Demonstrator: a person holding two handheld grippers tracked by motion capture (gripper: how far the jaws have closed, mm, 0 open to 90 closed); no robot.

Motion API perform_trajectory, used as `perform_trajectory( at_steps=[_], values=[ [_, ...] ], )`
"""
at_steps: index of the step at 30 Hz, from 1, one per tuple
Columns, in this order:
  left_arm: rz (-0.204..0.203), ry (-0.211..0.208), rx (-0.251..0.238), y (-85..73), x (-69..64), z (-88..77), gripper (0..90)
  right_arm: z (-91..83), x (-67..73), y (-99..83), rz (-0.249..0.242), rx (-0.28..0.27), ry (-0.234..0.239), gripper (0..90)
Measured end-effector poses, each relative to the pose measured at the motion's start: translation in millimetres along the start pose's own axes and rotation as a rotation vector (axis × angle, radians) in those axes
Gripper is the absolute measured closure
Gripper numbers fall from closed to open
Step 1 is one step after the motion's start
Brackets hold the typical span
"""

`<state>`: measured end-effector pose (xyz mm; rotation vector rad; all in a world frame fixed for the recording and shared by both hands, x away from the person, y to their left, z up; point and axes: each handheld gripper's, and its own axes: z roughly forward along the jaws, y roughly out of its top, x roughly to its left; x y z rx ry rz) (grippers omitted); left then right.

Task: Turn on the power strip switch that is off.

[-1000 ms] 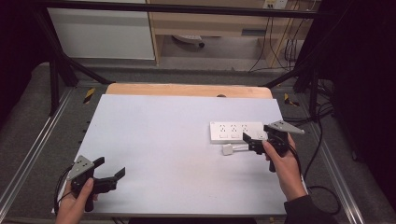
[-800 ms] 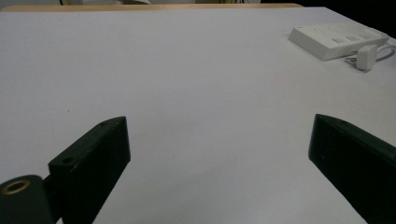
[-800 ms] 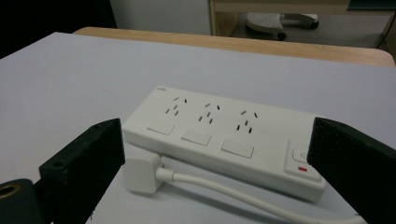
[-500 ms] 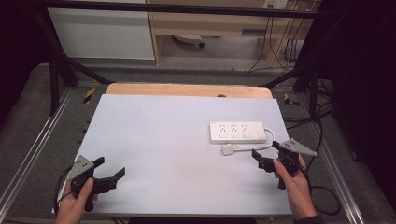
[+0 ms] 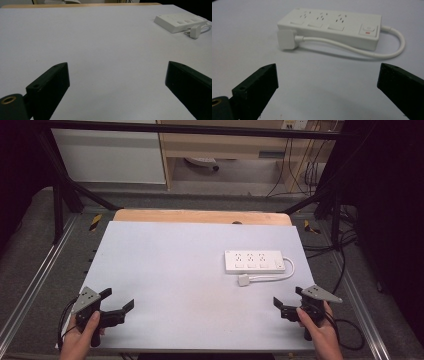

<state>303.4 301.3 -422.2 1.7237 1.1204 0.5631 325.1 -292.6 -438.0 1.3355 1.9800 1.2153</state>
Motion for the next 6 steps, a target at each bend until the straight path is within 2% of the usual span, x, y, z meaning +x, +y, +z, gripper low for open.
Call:
perform_trajectory(
  at_steps=[2, 6],
  values=[
    [0.000, -0.003, 0.002, 0.0, -0.3, 0.5, 5.3, 4.4, 3.6, -1.7, -0.028, 0.025, 0.008, 3.5],
    [0.003, -0.004, 0.000, 0.4, -1.2, -0.2, 5.3, 14.8, 9.9, -2.3, -0.047, 0.078, 0.023, 3.4]
  ],
)
